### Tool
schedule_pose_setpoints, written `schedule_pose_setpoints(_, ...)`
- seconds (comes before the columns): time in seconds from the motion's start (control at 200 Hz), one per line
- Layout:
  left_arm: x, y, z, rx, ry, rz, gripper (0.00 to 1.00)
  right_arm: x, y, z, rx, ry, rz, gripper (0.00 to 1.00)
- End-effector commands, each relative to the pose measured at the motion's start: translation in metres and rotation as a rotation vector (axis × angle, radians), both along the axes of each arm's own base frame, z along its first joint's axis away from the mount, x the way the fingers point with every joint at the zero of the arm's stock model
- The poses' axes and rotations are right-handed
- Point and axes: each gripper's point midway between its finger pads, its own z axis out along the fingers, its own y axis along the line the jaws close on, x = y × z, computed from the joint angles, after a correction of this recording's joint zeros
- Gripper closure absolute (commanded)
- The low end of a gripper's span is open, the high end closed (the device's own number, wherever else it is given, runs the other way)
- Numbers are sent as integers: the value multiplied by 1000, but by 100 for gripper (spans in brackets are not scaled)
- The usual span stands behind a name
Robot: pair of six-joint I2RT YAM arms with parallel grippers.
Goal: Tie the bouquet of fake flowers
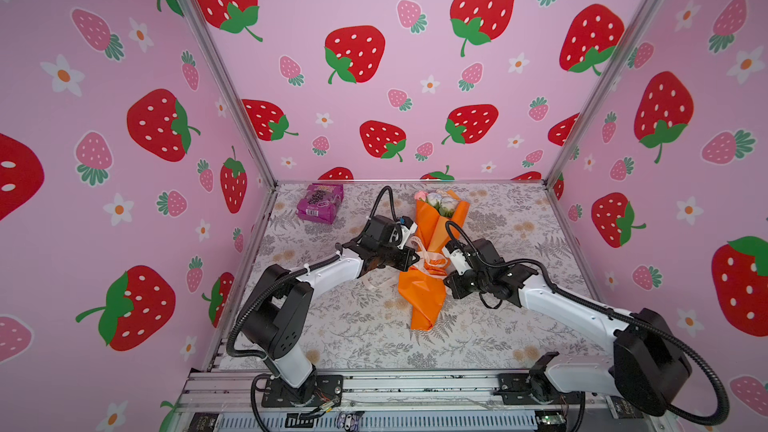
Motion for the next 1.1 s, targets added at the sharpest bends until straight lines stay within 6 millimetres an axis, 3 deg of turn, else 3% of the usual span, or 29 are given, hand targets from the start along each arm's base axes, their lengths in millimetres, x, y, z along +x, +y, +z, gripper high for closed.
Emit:
schedule_pose_setpoints(0.0, 1, 18, -7, 23, 14, 63, 95, 19, -3, 1, 45, 43, -144, 93)
schedule_pose_setpoints(0.1, 1, 29, -14, 23, 40, 105, 95, 28, -14, -6, 48, 75, -221, 93)
schedule_pose_setpoints(0.175, 1, 35, -15, 15, 48, 123, 90, 31, -17, -8, 50, 87, -233, 93)
schedule_pose_setpoints(0.345, 4, 38, -10, 1, 48, 133, 89, 28, -9, -3, 75, 104, -188, 93)
schedule_pose_setpoints(0.545, 13, 57, -11, 51, 41, 204, 88, 25, -2, 4, 119, 138, -183, 92)
schedule_pose_setpoints(0.735, 10, 71, -20, 122, 81, 232, 76, 22, 3, -5, 125, 202, -193, 92)
schedule_pose_setpoints(0.93, 8, 78, 20, 81, -49, 258, 67, 21, 4, -9, 132, 240, -210, 92)
schedule_pose_setpoints(1.096, 4, 40, 62, 4, -212, -7, 59, 19, 1, -12, 131, 245, -225, 92)
